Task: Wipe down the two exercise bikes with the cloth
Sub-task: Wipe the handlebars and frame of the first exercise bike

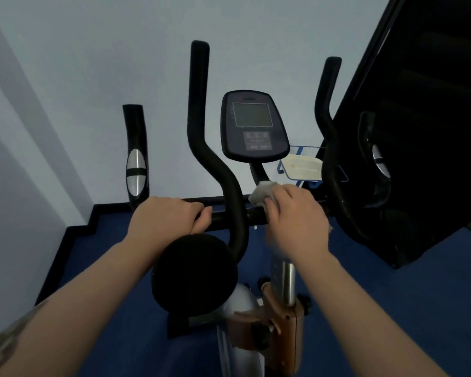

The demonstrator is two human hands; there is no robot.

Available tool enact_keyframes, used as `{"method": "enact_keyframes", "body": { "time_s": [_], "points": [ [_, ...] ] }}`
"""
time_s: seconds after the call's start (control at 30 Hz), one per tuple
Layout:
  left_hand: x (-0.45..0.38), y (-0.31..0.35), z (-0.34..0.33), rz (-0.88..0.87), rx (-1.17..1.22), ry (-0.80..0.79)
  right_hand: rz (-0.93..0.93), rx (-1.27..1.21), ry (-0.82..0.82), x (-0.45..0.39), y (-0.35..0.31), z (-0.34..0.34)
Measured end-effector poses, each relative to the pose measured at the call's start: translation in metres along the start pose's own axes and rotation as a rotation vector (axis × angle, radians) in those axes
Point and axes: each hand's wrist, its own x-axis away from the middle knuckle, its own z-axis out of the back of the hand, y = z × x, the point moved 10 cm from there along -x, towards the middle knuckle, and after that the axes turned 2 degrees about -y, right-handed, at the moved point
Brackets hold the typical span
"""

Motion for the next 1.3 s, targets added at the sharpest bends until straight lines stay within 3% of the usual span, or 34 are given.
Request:
{"method": "enact_keyframes", "body": {
  "time_s": [0.07,0.17,0.2,0.27,0.33,0.4,0.47,0.53,0.67,0.73,0.9,1.0,1.2,1.3],
  "points": [
    [0.0,0.0,0.001,-0.01,0.002,-0.013,-0.061,-0.068,-0.125,-0.023,0.012,-0.013],
    [0.0,-0.001,-0.001,-0.014,0.006,-0.017,-0.191,-0.216,-0.529,-0.055,0.023,-0.049],
    [0.0,-0.002,-0.001,-0.012,0.013,-0.016,-0.202,-0.241,-0.577,-0.059,0.023,-0.053],
    [0.0,-0.001,-0.001,-0.025,0.013,-0.017,-0.19,-0.221,-0.486,-0.053,0.022,-0.047],
    [0.001,0.003,0.003,-0.053,0.001,-0.001,-0.132,-0.127,-0.113,-0.022,0.017,-0.017],
    [0.001,0.005,0.005,-0.061,-0.01,0.008,-0.069,-0.183,0.194,0.023,0.007,0.006],
    [0.001,0.005,0.01,-0.057,0.019,0.049,-0.044,-0.292,0.338,0.046,0.008,0.013],
    [0.002,0.006,0.012,-0.052,0.043,0.076,-0.089,-0.331,0.303,0.044,0.015,0.011],
    [0.003,0.003,0.009,-0.029,0.004,0.063,-0.197,-0.29,0.016,-0.007,0.026,-0.006],
    [0.003,0.002,0.002,-0.033,-0.011,0.022,-0.233,-0.252,-0.034,-0.018,0.032,-0.011],
    [0.0,0.001,-0.003,-0.04,-0.024,0.001,-0.151,-0.372,0.292,0.052,0.01,0.013],
    [0.002,0.001,-0.002,-0.056,-0.021,0.008,-0.164,-0.408,0.345,0.065,0.01,0.015],
    [0.002,0.007,0.004,-0.083,0.019,-0.005,-0.29,-0.604,0.13,-0.002,0.002,0.016],
    [0.001,0.0,0.014,-0.03,0.034,0.052,-0.182,-0.23,-0.094,-0.016,-0.026,-0.001]
  ]
}}
